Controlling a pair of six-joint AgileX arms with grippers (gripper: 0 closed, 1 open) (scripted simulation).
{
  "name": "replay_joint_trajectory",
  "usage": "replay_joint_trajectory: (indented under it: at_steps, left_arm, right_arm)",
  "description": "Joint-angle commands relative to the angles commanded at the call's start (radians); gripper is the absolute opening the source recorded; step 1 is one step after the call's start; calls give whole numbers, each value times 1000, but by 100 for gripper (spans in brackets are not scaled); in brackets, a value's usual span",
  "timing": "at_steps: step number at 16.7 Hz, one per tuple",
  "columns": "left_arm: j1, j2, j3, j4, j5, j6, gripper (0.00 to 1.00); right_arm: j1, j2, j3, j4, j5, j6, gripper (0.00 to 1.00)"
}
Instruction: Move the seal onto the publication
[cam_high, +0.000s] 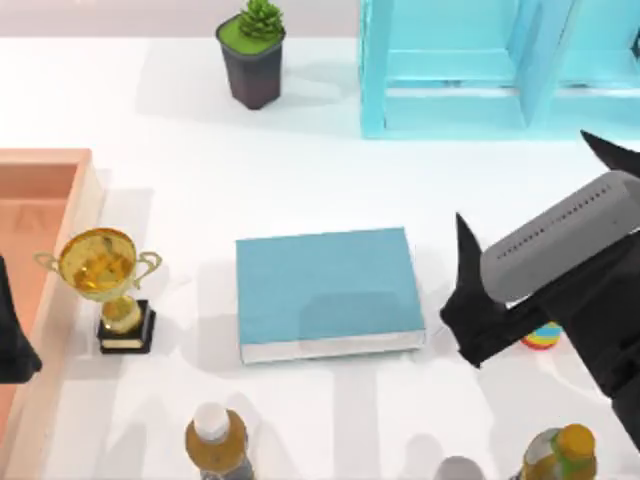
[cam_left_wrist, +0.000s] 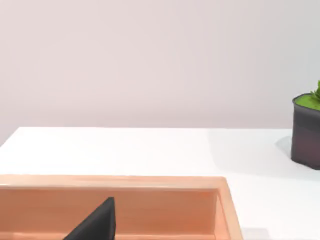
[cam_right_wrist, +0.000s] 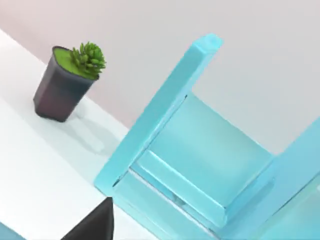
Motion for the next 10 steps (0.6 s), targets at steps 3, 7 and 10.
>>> replay_joint_trajectory:
  at_steps: [3, 7, 10]
  left_arm:
    - [0, 0, 0, 0, 0, 0, 100]
    - [0, 0, 0, 0, 0, 0, 100]
    - [0, 0, 0, 0, 0, 0, 100]
  right_arm:
    - [-286, -317, -113, -120, -162, 171, 100]
    - [-659, -690, -270, -270, -414, 366, 100]
    - [-855, -870, -364, -354, -586, 451, 100]
